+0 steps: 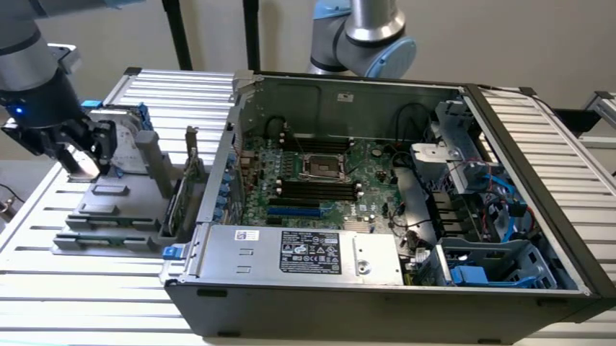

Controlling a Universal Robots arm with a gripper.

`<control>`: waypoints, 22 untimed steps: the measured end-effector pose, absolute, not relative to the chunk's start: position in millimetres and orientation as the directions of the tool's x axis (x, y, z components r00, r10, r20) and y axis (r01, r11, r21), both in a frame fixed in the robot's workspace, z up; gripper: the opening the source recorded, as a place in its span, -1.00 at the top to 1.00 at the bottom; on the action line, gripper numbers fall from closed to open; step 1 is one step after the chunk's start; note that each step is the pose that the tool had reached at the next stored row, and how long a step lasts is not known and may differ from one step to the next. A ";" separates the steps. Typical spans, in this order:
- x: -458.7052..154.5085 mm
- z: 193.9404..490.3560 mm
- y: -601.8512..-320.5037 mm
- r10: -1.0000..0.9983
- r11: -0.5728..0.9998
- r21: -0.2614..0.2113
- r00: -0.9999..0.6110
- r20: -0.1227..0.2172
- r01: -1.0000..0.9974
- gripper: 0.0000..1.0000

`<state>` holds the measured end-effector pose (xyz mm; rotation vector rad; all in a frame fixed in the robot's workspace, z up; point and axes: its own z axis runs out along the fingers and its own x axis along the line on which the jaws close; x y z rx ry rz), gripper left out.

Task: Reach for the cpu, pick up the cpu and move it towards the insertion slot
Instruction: 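Pick up the cpu and move it towards the insertion slot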

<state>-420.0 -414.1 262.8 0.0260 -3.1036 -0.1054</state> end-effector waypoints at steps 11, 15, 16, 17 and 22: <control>-399.3 312.9 -419.0 -0.019 0.998 0.068 -0.999 0.037 -0.016 -0.09; -383.9 331.0 -420.8 -0.020 0.997 0.069 -0.999 0.040 -0.018 -0.09; -379.4 335.7 -420.8 -0.021 0.997 0.069 -0.999 0.041 -0.018 -0.09; -375.0 340.2 -420.9 -0.021 0.997 0.069 -0.999 0.043 -0.018 -0.09; -352.4 361.9 -421.0 -0.024 0.997 0.073 -0.999 0.047 -0.021 -0.09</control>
